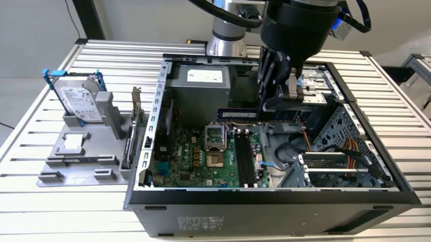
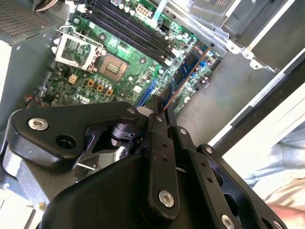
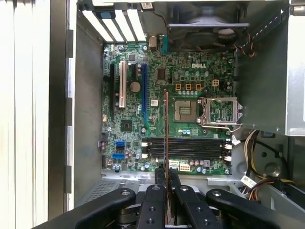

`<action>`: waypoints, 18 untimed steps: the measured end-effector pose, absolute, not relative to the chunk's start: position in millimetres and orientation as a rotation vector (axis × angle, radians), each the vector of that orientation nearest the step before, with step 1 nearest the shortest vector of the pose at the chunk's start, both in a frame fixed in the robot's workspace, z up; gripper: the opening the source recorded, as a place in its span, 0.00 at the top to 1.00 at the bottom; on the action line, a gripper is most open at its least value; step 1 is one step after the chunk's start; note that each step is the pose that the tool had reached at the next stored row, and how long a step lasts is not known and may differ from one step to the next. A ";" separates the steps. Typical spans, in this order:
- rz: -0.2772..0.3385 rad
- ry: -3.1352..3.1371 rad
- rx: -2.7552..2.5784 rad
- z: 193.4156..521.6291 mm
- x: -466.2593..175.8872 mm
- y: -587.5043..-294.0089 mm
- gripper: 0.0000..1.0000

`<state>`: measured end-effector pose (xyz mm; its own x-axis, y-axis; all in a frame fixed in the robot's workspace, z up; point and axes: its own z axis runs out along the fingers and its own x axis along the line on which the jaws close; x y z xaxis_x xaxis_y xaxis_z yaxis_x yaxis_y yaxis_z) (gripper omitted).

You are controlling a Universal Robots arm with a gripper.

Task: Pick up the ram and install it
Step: 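Pick up the ram and move it above insertion slot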

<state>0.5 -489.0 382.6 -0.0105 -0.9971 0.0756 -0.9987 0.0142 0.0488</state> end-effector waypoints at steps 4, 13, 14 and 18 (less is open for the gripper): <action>0.028 -2.182 2.136 382.6 0.4 -486.8 1.00; 0.027 -2.186 2.131 382.6 0.7 -479.0 1.00; 0.027 -2.186 2.131 382.6 0.7 -478.0 1.00; 0.027 -2.186 2.131 382.6 0.7 -474.1 1.00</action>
